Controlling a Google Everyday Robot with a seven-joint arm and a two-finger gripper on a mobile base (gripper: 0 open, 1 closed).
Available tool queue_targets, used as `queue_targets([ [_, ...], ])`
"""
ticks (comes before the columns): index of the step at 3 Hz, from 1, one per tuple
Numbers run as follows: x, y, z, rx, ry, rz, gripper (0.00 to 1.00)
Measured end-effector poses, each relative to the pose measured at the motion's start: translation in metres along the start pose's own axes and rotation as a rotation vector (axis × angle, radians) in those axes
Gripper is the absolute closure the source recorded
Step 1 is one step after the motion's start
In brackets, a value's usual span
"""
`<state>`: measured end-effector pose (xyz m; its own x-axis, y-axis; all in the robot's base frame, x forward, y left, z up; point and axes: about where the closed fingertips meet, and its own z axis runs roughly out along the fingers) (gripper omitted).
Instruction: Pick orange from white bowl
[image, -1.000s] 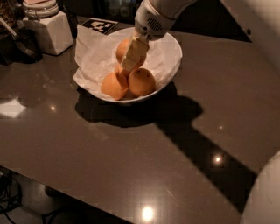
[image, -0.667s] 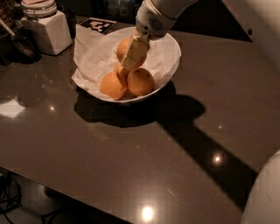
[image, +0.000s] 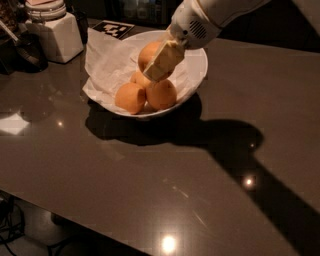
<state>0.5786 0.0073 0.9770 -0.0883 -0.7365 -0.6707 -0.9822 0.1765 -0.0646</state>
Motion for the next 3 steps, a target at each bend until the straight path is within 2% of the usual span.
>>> queue_targets([
  [2, -0.004, 0.053, -0.038, 0.026, -0.092, 0.014, 1.00],
  [3, -0.006, 0.070, -0.038, 0.003, -0.127, 0.021, 1.00],
])
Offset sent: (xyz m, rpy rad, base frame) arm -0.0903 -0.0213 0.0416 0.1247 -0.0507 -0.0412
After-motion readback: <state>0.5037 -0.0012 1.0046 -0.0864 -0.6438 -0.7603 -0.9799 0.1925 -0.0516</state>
